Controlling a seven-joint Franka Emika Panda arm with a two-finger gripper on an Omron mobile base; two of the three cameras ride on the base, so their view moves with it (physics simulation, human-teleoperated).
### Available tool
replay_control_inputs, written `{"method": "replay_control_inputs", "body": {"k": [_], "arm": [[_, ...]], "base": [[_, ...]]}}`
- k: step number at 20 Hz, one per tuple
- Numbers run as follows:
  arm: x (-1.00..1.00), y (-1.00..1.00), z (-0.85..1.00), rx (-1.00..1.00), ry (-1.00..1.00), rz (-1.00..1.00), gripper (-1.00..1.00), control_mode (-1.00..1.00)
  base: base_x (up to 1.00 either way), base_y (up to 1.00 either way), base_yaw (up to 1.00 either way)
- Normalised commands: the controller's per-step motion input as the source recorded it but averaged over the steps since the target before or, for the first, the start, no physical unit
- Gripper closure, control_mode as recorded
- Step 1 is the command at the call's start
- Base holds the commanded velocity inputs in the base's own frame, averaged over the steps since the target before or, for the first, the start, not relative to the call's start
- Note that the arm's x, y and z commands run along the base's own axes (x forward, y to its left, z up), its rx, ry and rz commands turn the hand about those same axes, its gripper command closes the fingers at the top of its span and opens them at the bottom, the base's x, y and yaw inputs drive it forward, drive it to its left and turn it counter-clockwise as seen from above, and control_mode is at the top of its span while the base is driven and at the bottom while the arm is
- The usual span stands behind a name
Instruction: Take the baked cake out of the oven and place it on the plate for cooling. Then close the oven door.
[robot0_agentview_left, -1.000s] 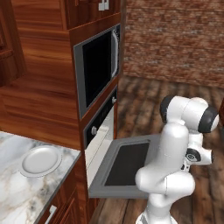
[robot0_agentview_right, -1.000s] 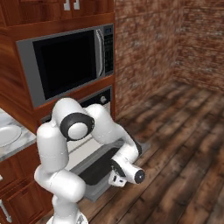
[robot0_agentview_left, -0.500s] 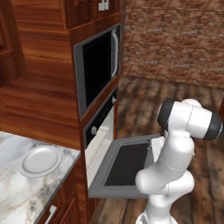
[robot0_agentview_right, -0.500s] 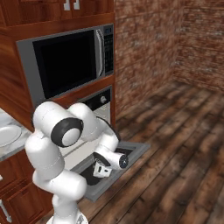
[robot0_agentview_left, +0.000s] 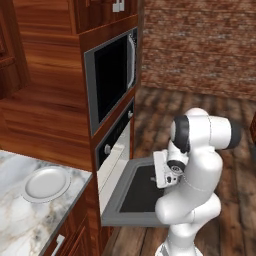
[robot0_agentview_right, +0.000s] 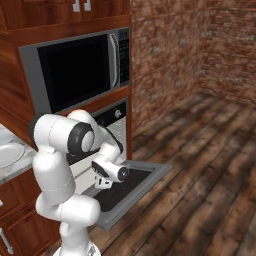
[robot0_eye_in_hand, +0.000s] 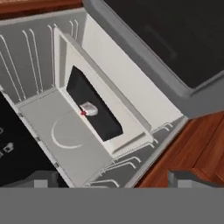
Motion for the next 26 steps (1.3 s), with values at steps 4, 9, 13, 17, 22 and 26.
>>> {"method": "replay_control_inputs", "body": {"k": [4,9,13,17,22,26], "arm": [[0.41,0.32,-0.05,0.0,-0.23,0.03,-1.0,-1.0],[0.38,0.15,-0.2,0.0,-0.24,0.02,-1.0,-1.0],[0.52,0.07,-0.2,-0.01,-0.08,0.0,-1.0,-1.0],[0.61,0.07,-0.23,-0.06,0.0,0.0,-1.0,-1.0],[0.62,0.07,-0.22,-0.08,0.0,0.01,-1.0,-1.0],[0.47,0.12,-0.25,-0.1,0.0,0.05,-1.0,-1.0]], "base": [[0.0,0.0,0.0],[0.0,0.0,0.0],[0.0,0.0,0.0],[0.0,0.0,0.0],[0.0,0.0,0.0],[0.0,0.0,0.0]]}}
